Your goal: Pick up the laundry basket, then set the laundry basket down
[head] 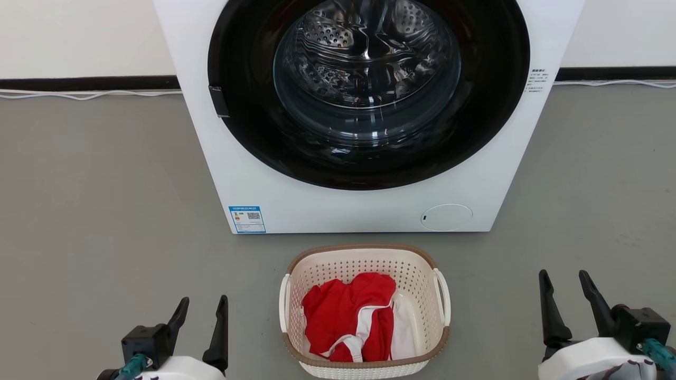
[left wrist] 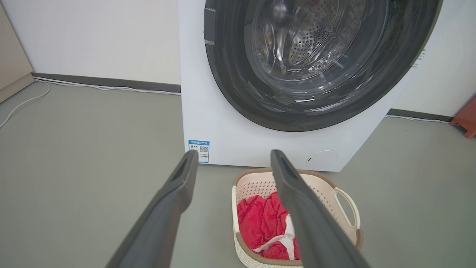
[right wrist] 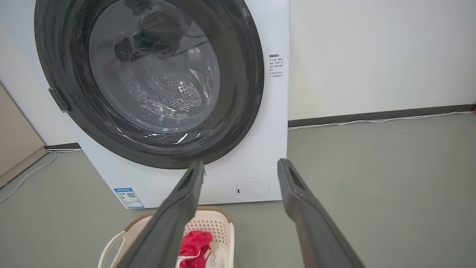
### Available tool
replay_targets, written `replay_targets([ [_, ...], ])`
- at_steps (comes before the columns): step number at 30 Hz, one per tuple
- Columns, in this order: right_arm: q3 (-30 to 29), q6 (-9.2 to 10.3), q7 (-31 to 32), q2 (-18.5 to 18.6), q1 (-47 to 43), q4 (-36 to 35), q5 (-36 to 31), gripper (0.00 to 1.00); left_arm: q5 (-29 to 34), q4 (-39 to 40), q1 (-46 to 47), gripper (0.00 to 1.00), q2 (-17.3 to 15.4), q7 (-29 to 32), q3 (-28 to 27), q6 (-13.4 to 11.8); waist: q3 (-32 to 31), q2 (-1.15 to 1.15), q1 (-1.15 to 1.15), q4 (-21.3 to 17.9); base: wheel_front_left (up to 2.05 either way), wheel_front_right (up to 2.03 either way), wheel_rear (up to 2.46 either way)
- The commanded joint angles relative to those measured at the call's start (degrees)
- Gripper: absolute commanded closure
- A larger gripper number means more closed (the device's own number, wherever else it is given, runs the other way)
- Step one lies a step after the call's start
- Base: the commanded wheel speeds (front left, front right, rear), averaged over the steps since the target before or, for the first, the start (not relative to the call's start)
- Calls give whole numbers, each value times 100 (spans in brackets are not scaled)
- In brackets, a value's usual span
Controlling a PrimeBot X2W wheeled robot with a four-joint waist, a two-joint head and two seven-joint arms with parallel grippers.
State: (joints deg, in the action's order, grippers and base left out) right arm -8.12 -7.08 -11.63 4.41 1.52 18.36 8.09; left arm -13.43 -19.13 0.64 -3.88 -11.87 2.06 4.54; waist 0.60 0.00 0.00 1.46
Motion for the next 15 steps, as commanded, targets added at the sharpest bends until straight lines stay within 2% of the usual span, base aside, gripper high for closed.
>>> replay_targets([
  [1, 90, -37, -135, 50, 189, -111, -259, 0, 227, 77, 263, 0, -56, -111, -171, -24, -3, 0, 0, 2, 0, 0, 0],
  [12, 67, -40, -320, 41, 185, -67, -1092, 0, 950, -63, 281, 0, -21, -295, -227, -55, 6, 0, 0, 22, 0, 0, 0],
  [15, 68, -41, -337, 62, 199, -46, -1150, 0, 1004, -89, 287, 0, -8, -313, -243, -69, 13, 0, 0, 22, 0, 0, 0],
])
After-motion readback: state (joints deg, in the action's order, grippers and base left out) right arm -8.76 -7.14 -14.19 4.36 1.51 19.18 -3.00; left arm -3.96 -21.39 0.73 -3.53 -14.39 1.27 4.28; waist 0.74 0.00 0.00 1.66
